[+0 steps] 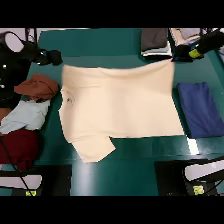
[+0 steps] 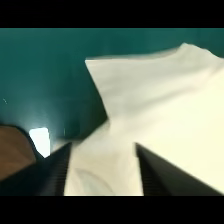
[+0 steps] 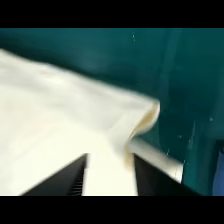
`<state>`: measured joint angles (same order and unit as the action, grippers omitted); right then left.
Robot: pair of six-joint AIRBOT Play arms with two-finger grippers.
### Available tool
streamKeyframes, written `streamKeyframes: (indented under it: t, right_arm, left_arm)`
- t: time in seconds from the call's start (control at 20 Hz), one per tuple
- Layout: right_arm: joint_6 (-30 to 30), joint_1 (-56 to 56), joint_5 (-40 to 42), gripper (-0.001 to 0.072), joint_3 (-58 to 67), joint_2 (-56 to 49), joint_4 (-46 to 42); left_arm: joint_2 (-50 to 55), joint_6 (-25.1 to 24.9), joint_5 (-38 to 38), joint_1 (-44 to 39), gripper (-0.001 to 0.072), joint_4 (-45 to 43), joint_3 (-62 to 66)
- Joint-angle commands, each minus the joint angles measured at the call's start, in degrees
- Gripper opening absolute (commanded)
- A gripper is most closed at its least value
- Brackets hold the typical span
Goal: Fold the shirts.
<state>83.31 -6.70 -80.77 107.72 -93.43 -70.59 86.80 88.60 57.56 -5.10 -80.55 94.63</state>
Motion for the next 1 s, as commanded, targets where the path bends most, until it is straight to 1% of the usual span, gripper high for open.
streamKeyframes:
  t: [0.0,0.05,0.1,0.2,0.3,0.4,0.5,0.6,0.65,0.75,0.85,0.95]
  right_arm:
    - [0.15,-0.92,0.42,0.0384,0.04,-2.97,0.55]
    - [-0.55,-1.4,-1.88,0.0362,0.0,-2.58,0.46]
    - [-1.57,-2.05,-4.92,0.0324,-0.17,-2.05,0.52]
    - [-3.08,-2.49,-6.69,0.0324,-4.72,1.29,0.61]
    - [-3.69,-2.47,-4.85,0.0324,-12.07,6.38,0.63]
    - [-3.74,-1.51,-1.66,0.0324,-21.03,12.81,0.61]
    - [-3.74,-0.63,1.11,0.0325,-28.26,18.62,0.63]
    - [-3.74,-0.28,2.14,0.0326,-32.48,22.95,0.66]
    - [-3.74,-0.28,2.14,0.0329,-33.88,24.68,0.66]
    - [-3.74,-0.28,2.16,0.039,-36.0,27.67,0.61]
    - [-3.76,-0.31,2.01,0.039,-36.52,29.4,0.55]
    - [-3.74,-0.28,2.05,0.039,-36.5,30.47,0.59]
  left_arm:
    - [1.64,0.28,4.94,3.06,0.0517,0.24,1.38]
    - [0.17,0.31,8.7,4.74,0.0517,0.22,1.6]
    - [-1.4,0.31,12.15,6.12,0.0517,0.24,1.14]
    - [-7.58,0.28,15.8,7.93,0.0517,0.07,-5.33]
    - [-15.32,0.46,15.04,8.0,0.0517,0.11,-17.31]
    - [-23.69,3.5,13.57,6.95,0.0518,0.24,-32.59]
    - [-31.28,6.21,11.89,5.27,0.0518,2.27,-47.39]
    - [-36.33,8.46,11.06,3.58,0.0518,5.07,-57.42]
    - [-37.9,9.75,10.93,2.84,0.0518,6.69,-60.78]
    - [-39.08,10.51,10.38,1.2,0.0518,9.94,-65.13]
    - [-39.08,12.0,8.22,-0.55,0.0518,12.5,-67.49]
    - [-39.08,12.11,5.29,-2.27,0.0518,15.04,-69.11]
